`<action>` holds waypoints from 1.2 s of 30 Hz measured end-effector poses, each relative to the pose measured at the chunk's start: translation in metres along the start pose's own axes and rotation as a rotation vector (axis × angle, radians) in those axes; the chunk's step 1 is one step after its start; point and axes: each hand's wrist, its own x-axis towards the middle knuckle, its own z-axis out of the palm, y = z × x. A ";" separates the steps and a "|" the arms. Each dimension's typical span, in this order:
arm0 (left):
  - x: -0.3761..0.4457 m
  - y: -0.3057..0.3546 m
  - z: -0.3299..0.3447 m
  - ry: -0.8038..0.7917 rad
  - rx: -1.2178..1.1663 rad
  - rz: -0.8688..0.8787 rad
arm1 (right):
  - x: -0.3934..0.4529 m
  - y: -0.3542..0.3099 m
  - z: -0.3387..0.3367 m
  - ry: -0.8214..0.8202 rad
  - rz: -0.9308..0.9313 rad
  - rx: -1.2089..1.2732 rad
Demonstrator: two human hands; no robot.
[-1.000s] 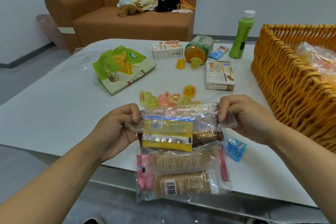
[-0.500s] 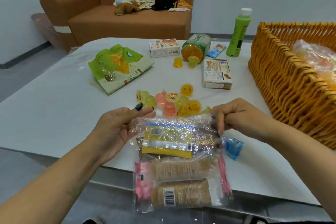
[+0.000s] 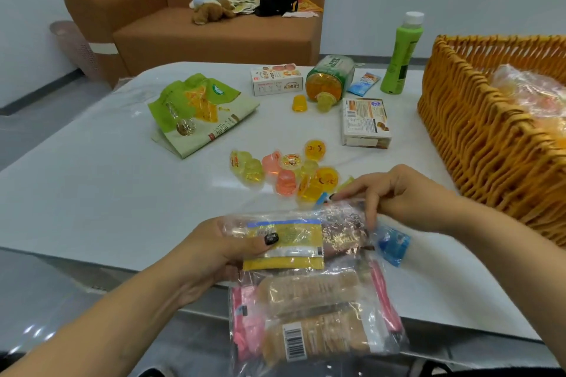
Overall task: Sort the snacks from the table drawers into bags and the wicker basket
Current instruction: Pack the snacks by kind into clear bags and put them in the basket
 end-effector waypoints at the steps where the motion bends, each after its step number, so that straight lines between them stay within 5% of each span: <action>1: -0.001 0.000 0.001 0.012 -0.019 0.009 | -0.002 -0.004 -0.009 -0.017 0.043 0.000; 6: -0.006 0.010 0.010 0.033 0.052 0.111 | -0.008 -0.046 -0.028 0.284 0.013 0.193; 9: -0.008 0.014 0.021 0.100 0.085 0.157 | -0.002 -0.069 0.010 0.565 -0.063 -0.066; 13: -0.008 0.011 0.033 0.148 0.068 0.200 | -0.005 -0.065 0.082 0.409 0.113 -0.664; 16: -0.007 0.006 0.034 0.166 -0.025 0.181 | -0.007 -0.046 0.108 0.353 0.089 -0.836; 23: -0.008 -0.003 0.036 0.192 -0.055 0.187 | -0.017 -0.011 0.105 0.573 0.052 -0.647; 31: -0.008 -0.010 0.041 0.217 -0.139 0.131 | -0.043 0.019 0.084 0.631 0.200 -0.694; 36: -0.013 0.003 0.043 0.156 -0.252 0.187 | -0.046 0.018 0.086 0.682 0.239 -0.438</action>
